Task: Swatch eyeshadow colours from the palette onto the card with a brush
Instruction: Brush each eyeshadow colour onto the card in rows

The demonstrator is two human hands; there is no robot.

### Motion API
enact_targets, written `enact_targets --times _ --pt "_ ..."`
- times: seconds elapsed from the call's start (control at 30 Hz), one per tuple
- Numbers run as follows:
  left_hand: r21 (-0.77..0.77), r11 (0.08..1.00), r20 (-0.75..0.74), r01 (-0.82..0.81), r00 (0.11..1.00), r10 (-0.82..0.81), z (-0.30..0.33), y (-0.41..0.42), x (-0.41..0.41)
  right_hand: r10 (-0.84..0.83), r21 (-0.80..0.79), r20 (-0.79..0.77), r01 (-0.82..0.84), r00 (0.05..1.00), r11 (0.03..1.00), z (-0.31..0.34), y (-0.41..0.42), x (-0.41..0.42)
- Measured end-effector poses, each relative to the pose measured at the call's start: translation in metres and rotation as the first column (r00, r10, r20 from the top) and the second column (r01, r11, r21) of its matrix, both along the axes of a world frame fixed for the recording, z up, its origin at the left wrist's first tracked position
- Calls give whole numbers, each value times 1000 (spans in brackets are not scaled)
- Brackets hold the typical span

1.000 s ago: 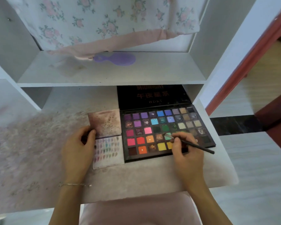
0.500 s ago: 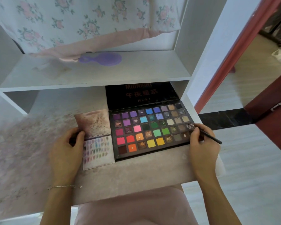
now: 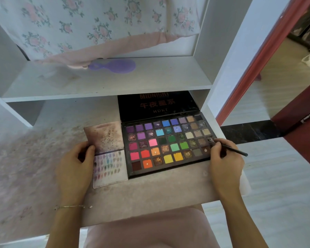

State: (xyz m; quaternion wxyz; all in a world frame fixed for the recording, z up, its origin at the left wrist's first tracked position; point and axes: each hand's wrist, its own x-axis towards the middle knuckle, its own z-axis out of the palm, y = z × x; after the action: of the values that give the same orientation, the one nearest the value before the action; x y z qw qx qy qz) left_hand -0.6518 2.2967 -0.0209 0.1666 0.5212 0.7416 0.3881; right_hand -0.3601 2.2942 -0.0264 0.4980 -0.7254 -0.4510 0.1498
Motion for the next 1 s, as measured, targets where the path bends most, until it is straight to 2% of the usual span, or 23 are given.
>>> enact_targets --times 0.2,0.5,0.77,1.0 --pt "3 1000 -6 -7 1000 7 -1 0 0 9 -17 2 -9 1000 1000 0 1 0" --pt "10 1000 -31 -10 999 10 -2 0 -1 22 38 -23 -21 999 999 3 -1 -1" --pt "27 1000 12 -7 1000 7 -5 1 -1 313 137 -41 -305 949 942 16 0 -35" --pt "24 999 15 -24 1000 24 -8 3 -1 606 128 -114 -594 787 795 18 -6 -87"
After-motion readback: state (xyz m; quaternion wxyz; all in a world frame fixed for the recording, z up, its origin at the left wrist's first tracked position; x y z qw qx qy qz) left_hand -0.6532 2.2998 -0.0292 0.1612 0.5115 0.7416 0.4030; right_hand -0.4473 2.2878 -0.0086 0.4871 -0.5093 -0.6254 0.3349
